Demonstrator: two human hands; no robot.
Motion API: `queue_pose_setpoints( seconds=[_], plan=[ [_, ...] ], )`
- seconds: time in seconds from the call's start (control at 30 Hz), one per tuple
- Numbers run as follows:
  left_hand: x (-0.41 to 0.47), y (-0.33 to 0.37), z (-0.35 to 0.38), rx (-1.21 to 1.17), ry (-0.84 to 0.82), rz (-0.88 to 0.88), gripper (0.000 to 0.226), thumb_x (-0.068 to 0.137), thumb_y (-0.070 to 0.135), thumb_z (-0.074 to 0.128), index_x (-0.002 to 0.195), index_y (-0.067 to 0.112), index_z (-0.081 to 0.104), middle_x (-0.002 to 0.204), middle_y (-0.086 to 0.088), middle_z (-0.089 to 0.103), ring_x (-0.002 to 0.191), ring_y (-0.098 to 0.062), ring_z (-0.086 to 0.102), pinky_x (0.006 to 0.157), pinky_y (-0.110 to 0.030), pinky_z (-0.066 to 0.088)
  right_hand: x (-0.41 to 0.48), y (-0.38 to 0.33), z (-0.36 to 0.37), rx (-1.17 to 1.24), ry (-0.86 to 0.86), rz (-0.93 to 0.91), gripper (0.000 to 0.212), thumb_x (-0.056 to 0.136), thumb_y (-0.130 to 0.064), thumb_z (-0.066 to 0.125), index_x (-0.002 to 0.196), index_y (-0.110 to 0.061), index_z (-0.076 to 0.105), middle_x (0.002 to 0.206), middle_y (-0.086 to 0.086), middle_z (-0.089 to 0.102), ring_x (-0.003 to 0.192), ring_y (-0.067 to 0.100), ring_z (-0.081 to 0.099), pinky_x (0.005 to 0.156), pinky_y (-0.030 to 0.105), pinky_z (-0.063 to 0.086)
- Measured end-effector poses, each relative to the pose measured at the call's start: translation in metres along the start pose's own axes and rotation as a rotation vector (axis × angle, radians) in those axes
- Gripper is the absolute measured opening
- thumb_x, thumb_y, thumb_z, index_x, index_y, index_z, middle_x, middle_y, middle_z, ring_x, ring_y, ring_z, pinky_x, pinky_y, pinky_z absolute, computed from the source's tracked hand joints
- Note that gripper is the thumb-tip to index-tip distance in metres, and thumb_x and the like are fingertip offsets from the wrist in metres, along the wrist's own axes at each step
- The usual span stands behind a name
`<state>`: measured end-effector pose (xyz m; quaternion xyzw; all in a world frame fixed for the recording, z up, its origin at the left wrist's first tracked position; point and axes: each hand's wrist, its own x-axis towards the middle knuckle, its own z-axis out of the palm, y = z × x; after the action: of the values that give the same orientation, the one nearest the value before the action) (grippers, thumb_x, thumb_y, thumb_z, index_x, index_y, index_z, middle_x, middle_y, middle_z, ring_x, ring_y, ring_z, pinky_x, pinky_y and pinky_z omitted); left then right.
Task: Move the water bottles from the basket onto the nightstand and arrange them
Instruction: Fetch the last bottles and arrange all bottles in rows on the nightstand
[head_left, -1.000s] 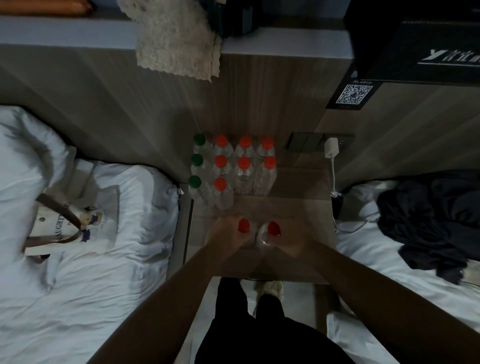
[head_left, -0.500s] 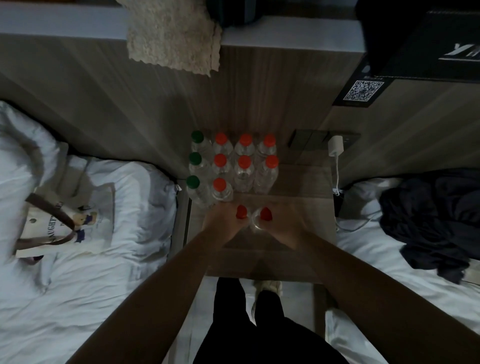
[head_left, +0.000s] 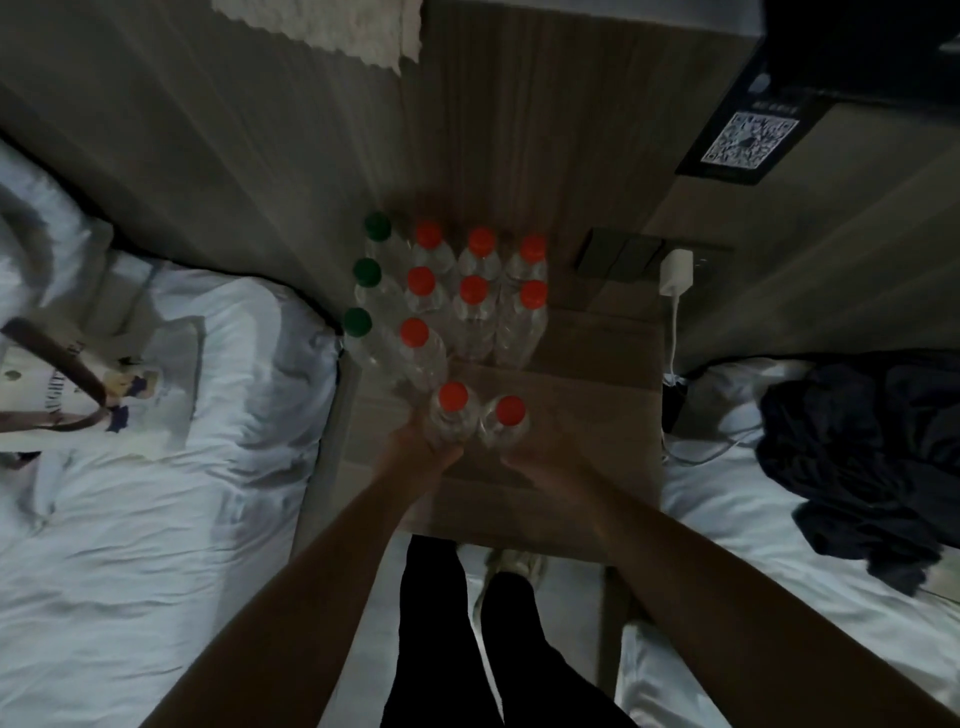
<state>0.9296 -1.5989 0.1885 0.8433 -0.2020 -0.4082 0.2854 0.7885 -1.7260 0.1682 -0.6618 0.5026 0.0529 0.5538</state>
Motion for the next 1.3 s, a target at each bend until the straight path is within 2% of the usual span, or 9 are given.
queue_pose_setpoints(
  seconds=[0.17, 0.33, 0.43, 0.53, 0.67, 0.83, 0.97, 1.13, 1.3],
  plan=[
    [0.026, -0.022, 0.032, -0.163, 0.021, -0.098, 0.082, 0.050, 0.054, 0.072, 0.125, 0.026, 0.051, 0.111, -0.003, 0.067, 0.101, -0.022, 0.065, 0.090, -0.044, 0.054, 0.036, 0.040, 0.032, 0.161, 0.029, 0.108, 0.100, 0.039, -0.048, 0.077, 0.130, -0.025, 0.042, 0.114, 0.007, 0.062, 0.097, 0.019, 0.062, 0.080, 0.037, 0.053],
    [0.043, -0.039, 0.050, -0.148, 0.047, -0.132, 0.082, 0.050, 0.051, 0.067, 0.122, 0.016, 0.052, 0.110, -0.007, 0.067, 0.100, -0.024, 0.065, 0.088, -0.042, 0.054, 0.053, 0.067, 0.059, 0.198, 0.039, 0.096, 0.081, 0.044, -0.050, 0.079, 0.115, -0.023, 0.052, 0.099, 0.012, 0.065, 0.087, 0.025, 0.066, 0.069, 0.036, 0.055],
    [0.053, -0.046, 0.054, -0.056, 0.018, -0.099, 0.065, 0.065, 0.042, 0.071, 0.122, 0.013, 0.054, 0.112, -0.006, 0.066, 0.101, -0.023, 0.064, 0.087, -0.038, 0.053, 0.064, 0.085, 0.073, 0.167, 0.082, 0.108, 0.089, 0.041, -0.068, 0.079, 0.115, -0.029, 0.049, 0.105, 0.014, 0.068, 0.096, 0.035, 0.068, 0.076, 0.053, 0.058],
    [0.062, -0.049, 0.051, 0.144, 0.000, -0.117, 0.050, 0.082, 0.049, 0.062, 0.115, 0.011, 0.059, 0.105, -0.007, 0.067, 0.098, -0.027, 0.064, 0.087, -0.037, 0.052, 0.065, 0.084, 0.077, 0.118, 0.154, 0.087, 0.076, 0.049, -0.065, 0.073, 0.112, -0.028, 0.052, 0.102, 0.011, 0.070, 0.092, 0.032, 0.070, 0.074, 0.050, 0.059],
    [0.064, -0.051, 0.046, 0.318, -0.077, -0.041, 0.060, 0.084, 0.065, 0.042, 0.114, 0.015, 0.058, 0.105, -0.008, 0.066, 0.100, -0.027, 0.063, 0.090, -0.046, 0.051, 0.055, 0.069, 0.075, 0.096, 0.209, 0.050, 0.067, 0.057, -0.066, 0.063, 0.108, -0.023, 0.060, 0.098, 0.008, 0.073, 0.090, 0.028, 0.071, 0.076, 0.047, 0.059],
    [0.068, -0.049, 0.046, 0.158, -0.089, -0.057, 0.092, 0.071, 0.083, 0.038, 0.121, 0.008, 0.056, 0.118, -0.016, 0.063, 0.111, -0.034, 0.059, 0.098, -0.046, 0.047, 0.057, 0.066, 0.079, 0.104, 0.268, 0.030, 0.067, 0.060, -0.068, 0.057, 0.101, -0.016, 0.065, 0.094, 0.012, 0.073, 0.088, 0.030, 0.071, 0.074, 0.047, 0.059],
    [0.070, -0.040, 0.049, 0.306, -0.074, -0.053, 0.052, 0.091, 0.056, 0.040, 0.114, 0.015, 0.063, 0.115, -0.013, 0.066, 0.108, -0.032, 0.061, 0.092, -0.040, 0.051, 0.061, 0.056, 0.077, 0.124, 0.306, 0.021, 0.052, 0.062, -0.065, 0.059, 0.092, -0.022, 0.062, 0.092, 0.012, 0.073, 0.086, 0.032, 0.071, 0.070, 0.048, 0.059],
    [0.083, -0.030, 0.048, 0.389, -0.068, -0.009, 0.055, 0.091, 0.055, 0.030, 0.118, 0.019, 0.062, 0.126, -0.011, 0.062, 0.117, -0.030, 0.057, 0.097, -0.036, 0.047, 0.069, 0.045, 0.065, 0.101, 0.294, 0.006, 0.019, 0.077, -0.047, 0.067, 0.073, -0.030, 0.060, 0.085, 0.007, 0.073, 0.081, 0.026, 0.071, 0.069, 0.045, 0.060],
    [0.093, -0.020, 0.049, 0.400, -0.042, 0.022, 0.045, 0.097, 0.042, 0.039, 0.129, 0.014, 0.053, 0.137, -0.015, 0.051, 0.125, -0.032, 0.050, 0.101, -0.039, 0.044, 0.079, 0.038, 0.059, 0.100, 0.262, 0.006, 0.021, 0.080, -0.048, 0.065, 0.075, -0.028, 0.060, 0.085, 0.006, 0.071, 0.082, 0.026, 0.071, 0.072, 0.047, 0.060]
  ],
)
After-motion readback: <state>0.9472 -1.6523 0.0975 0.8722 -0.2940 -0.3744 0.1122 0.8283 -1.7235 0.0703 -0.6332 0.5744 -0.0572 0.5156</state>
